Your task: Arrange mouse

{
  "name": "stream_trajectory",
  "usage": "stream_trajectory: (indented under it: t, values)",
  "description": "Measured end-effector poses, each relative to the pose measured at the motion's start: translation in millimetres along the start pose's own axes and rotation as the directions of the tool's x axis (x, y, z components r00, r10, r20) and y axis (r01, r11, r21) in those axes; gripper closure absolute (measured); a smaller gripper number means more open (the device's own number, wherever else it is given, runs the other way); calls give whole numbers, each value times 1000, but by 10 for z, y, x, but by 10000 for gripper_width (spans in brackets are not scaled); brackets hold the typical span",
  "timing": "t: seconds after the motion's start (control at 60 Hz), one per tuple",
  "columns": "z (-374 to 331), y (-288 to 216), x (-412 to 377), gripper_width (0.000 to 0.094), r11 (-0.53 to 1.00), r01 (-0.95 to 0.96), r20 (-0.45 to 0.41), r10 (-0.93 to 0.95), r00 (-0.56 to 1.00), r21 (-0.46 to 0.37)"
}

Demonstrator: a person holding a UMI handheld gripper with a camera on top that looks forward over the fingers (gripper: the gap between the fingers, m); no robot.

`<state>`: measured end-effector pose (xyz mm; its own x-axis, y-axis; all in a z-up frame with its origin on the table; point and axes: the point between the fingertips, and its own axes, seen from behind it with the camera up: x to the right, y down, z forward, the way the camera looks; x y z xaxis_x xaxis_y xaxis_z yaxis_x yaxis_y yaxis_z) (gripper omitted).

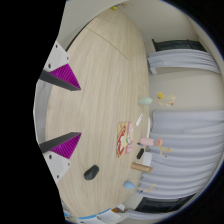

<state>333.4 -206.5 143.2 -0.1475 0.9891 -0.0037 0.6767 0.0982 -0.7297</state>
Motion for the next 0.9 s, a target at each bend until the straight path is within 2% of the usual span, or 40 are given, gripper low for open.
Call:
stream_trajectory:
  t: [0.2,0.733,0.9]
  values:
    - [-110,66,364,77,999,15,-20,-14,1000,29]
    - [-334,709,2423,77,995,-102,-212,101,972,10]
    - [-223,789,2895,76,995,-97,-246,98,964,16]
